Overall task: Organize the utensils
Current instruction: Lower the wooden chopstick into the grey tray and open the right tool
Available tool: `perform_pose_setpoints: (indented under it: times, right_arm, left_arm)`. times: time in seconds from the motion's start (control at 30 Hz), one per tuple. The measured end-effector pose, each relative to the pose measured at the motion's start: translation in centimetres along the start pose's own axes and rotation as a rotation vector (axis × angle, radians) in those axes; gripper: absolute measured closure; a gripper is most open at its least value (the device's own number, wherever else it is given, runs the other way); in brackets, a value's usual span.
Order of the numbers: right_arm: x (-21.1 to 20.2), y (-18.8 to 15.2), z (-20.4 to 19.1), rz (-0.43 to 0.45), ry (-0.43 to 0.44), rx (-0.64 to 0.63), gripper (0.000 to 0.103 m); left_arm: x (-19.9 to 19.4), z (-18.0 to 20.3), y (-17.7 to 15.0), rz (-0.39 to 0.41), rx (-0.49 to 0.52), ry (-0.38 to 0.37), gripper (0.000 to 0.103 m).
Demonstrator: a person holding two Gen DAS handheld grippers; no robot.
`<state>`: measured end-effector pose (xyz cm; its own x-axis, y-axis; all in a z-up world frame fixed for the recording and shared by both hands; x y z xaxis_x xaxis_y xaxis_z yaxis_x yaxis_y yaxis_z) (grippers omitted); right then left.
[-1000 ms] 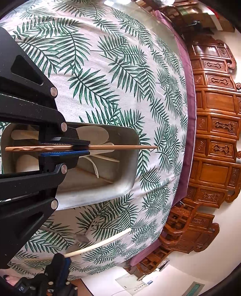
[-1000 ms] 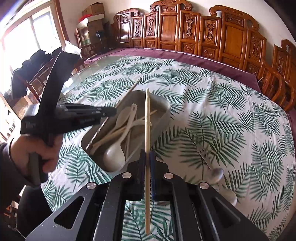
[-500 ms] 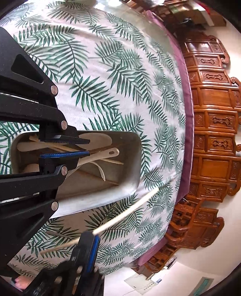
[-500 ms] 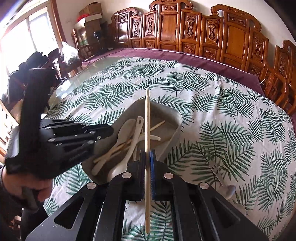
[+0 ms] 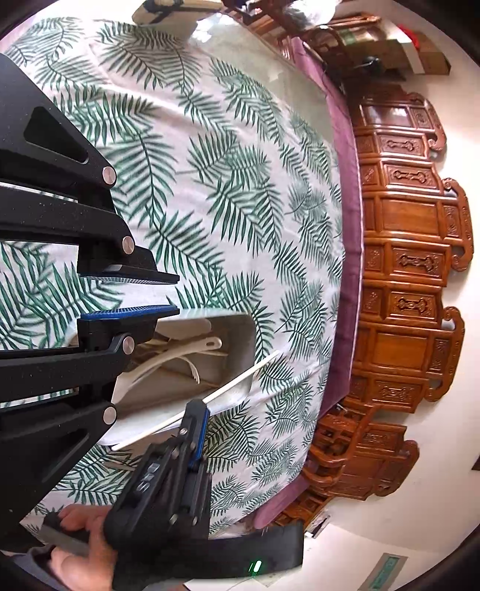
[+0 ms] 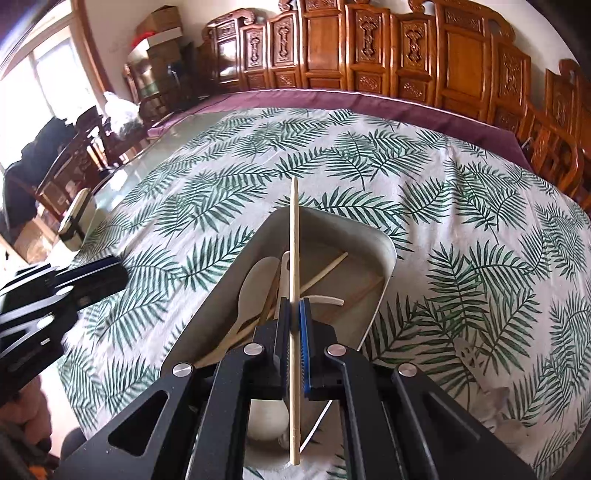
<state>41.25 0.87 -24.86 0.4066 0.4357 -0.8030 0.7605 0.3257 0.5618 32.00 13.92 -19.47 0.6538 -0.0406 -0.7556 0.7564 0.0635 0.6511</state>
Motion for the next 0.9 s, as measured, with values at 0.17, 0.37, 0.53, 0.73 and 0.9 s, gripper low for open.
perform_pose_setpoints:
  times: [0.17,0.37,0.53,0.73,0.9]
  right_arm:
    - [0.5,0.2,0.1,0.009,0.003,0.054,0.097]
    - [1.0,-0.6,-0.1,-0.019,-0.004,0.062,0.096]
    - [0.1,-0.6,0.5,-0.005,0.010,0.073,0.096]
    - [-1.1,-0.5,0.2,0.015,0.000,0.031,0.096]
    - [-3.2,-1.5,1.5,0.035,-0.048,-0.025,0.096]
  left_arm:
    - [-1.5,-0.7,-0.6,0.031,0.004,0.005,0.093]
    - [-1.8,-1.2,-1.5,0.034,-0.009,0.004,0.093]
    - [-2.2,-0.7,-1.4,0.040,-0.002,-0.005,0.092]
    - [-3.0,0.4,-1.3,0.053,0.017,-0.018,0.090]
    - [-3.6,1.0,-1.1,0.072,0.031,-0.023,0.077]
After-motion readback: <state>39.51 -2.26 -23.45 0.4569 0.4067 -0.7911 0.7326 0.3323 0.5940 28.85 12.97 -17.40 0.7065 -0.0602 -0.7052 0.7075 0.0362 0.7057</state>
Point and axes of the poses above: each gripper's, at about its wrist camera, not at the fingertips, and x roughly the way its jaws point, z to its right, y to its top, the point moved 5 cm from there along x, roughly the way its jaws point, and after that the axes turned 2 degrees about x, right-handed, at the moved point
